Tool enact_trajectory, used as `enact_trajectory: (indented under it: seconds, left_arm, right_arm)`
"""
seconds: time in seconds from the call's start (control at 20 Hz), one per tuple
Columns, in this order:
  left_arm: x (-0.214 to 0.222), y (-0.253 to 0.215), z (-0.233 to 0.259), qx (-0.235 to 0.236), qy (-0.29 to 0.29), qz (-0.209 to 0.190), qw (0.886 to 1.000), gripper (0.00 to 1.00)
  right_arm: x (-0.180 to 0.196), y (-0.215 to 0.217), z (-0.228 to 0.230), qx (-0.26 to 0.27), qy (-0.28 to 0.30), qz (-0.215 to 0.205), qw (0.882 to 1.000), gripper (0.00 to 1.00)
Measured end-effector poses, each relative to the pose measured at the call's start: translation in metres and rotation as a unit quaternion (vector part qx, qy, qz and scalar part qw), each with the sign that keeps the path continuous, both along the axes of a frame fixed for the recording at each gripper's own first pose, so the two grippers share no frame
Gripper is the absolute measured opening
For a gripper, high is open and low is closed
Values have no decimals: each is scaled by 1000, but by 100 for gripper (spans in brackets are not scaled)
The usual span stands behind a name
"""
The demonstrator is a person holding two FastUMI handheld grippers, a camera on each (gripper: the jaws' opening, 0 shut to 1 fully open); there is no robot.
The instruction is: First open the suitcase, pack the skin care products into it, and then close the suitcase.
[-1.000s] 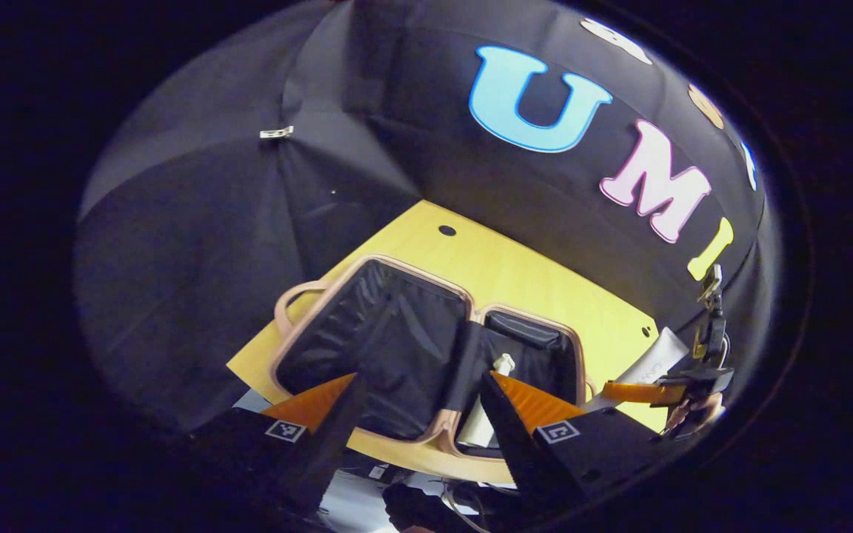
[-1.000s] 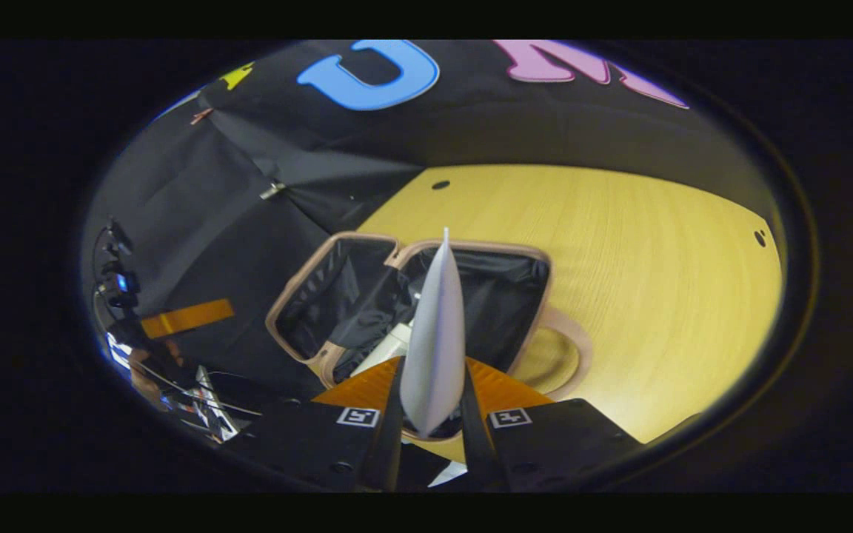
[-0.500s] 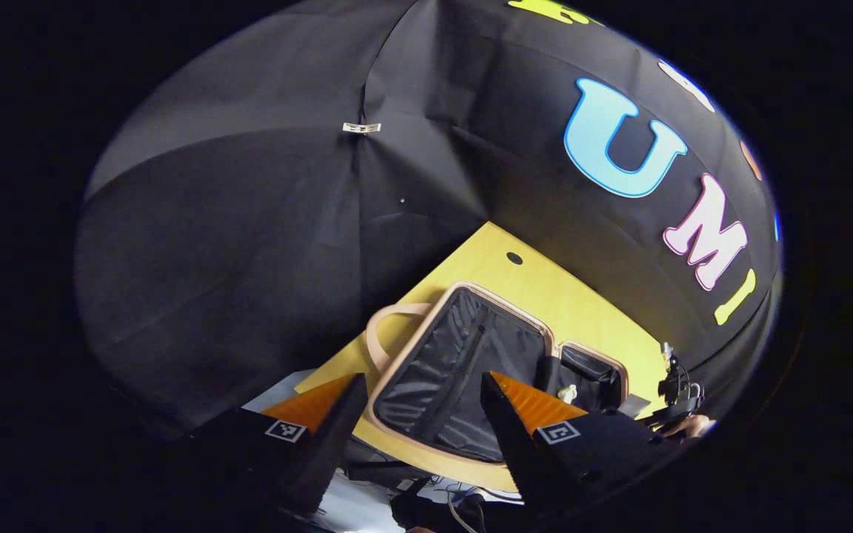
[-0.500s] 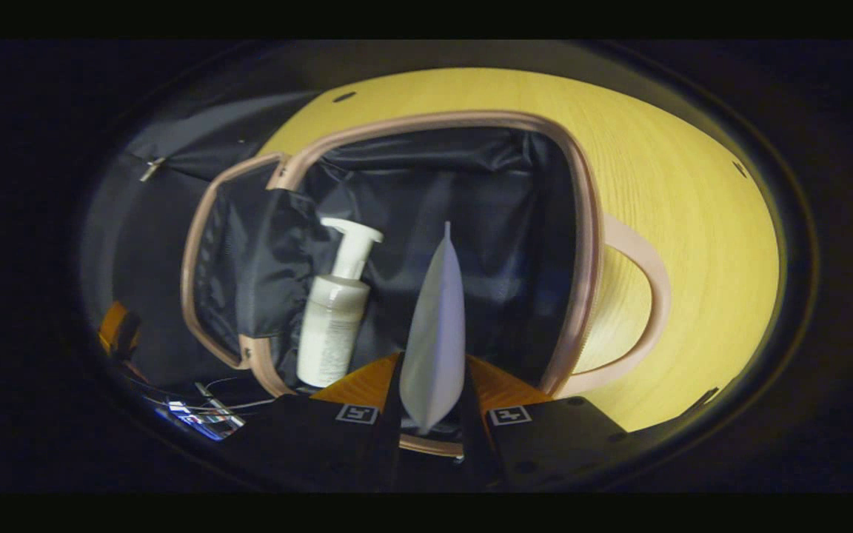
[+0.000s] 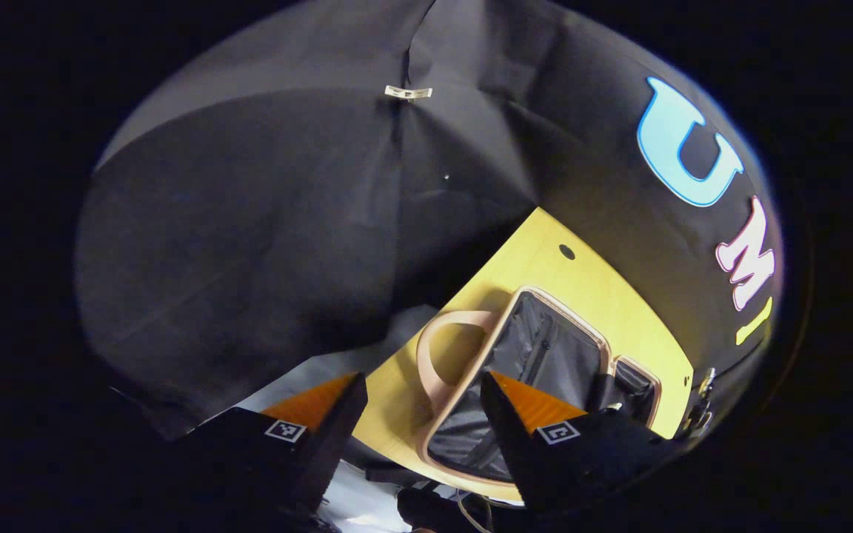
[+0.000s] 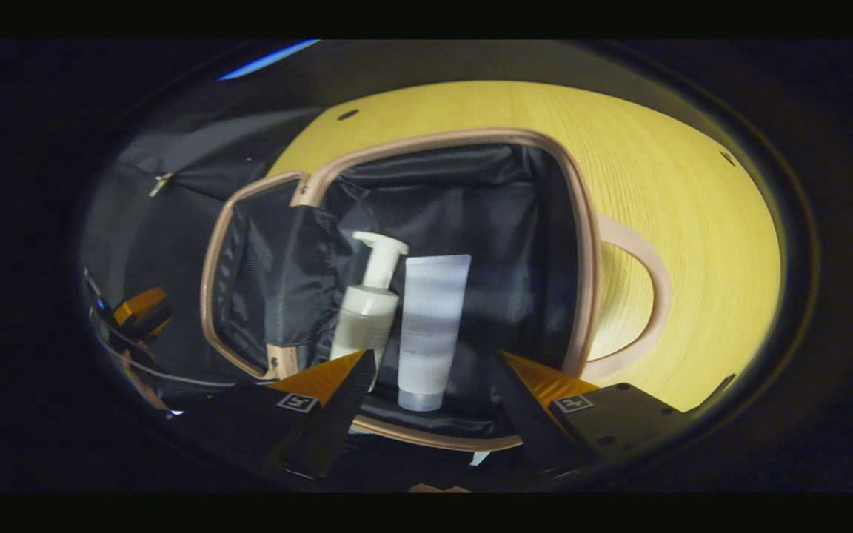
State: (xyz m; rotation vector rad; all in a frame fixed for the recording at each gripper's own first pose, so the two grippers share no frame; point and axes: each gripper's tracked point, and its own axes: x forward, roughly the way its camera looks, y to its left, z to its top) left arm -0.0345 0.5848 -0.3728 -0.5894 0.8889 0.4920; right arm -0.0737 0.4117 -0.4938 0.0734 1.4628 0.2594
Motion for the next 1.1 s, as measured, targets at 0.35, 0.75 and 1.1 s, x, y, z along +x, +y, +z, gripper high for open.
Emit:
enact_trajectory:
  seconds: [0.35,0.75,1.1]
  left_arm:
    - [27,21,-63,-35,89,-9,995,97]
    - [50,13,-109,-59,141,-42,987,96]
    - [61,4,-116,-2,187,-114,976,46]
  right_arm:
    - [12,-18,73,41,-125,32,991,97]
    - [4,-40,81,34,-146,-6,989,97]
    - [4,-33,87,46,-144,-18,988,98]
